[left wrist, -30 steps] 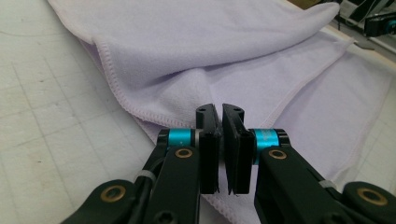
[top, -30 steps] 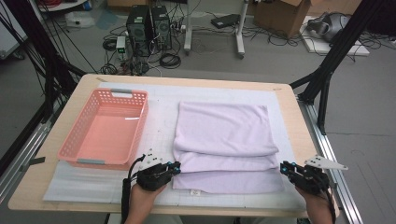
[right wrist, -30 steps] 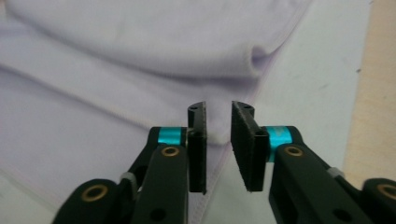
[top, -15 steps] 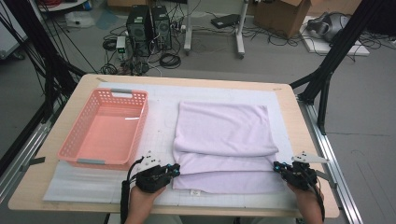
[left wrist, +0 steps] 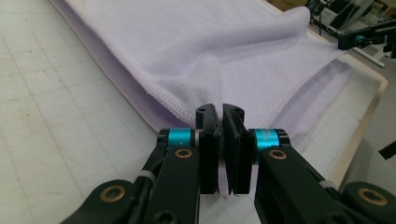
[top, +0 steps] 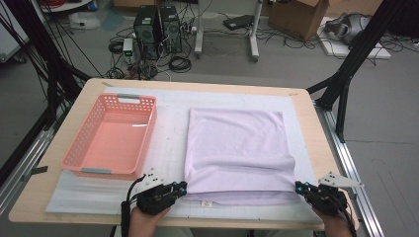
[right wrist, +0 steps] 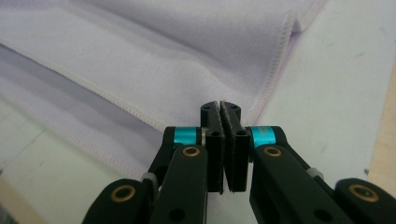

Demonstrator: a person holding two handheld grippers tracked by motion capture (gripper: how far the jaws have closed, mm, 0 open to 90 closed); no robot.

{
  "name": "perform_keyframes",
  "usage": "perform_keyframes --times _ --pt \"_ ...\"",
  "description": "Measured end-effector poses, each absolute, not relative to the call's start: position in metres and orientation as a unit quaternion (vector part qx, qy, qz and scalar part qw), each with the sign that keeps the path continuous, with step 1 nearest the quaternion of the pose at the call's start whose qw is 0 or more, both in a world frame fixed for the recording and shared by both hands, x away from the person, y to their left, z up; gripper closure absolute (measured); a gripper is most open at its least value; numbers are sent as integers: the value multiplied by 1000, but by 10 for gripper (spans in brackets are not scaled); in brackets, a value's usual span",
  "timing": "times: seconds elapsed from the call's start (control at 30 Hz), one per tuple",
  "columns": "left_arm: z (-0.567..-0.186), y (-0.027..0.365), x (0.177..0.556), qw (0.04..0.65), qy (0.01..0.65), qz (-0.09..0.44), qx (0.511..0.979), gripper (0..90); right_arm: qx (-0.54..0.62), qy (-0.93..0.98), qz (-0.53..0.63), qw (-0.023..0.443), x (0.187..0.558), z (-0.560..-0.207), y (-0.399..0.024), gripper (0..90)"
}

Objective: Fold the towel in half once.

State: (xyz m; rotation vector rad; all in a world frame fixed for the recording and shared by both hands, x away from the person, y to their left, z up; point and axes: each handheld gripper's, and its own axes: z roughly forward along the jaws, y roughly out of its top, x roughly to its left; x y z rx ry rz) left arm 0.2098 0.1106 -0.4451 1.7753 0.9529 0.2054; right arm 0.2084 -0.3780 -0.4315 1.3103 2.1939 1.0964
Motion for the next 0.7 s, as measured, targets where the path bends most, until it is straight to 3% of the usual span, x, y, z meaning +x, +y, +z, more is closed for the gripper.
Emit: perform_keyframes --times 0.4,0.43,0.47,0.5,0.53,0.7 --pt "-452 110 200 494 397 75 770 820 461 794 360 168 184 -433 -377 885" --pt "-453 109 201 492 396 78 771 779 462 797 354 160 184 -435 -377 872" --pt "-452 109 201 494 400 83 767 684 465 798 352 149 185 -437 -378 819" --pt "-450 109 202 501 409 85 758 573 465 794 356 161 184 -437 -379 777" --pt "-448 111 202 510 414 88 749 530 468 787 367 165 184 -436 -382 749" --pt "-444 118 212 525 445 94 719 466 500 744 405 180 190 -431 -394 635"
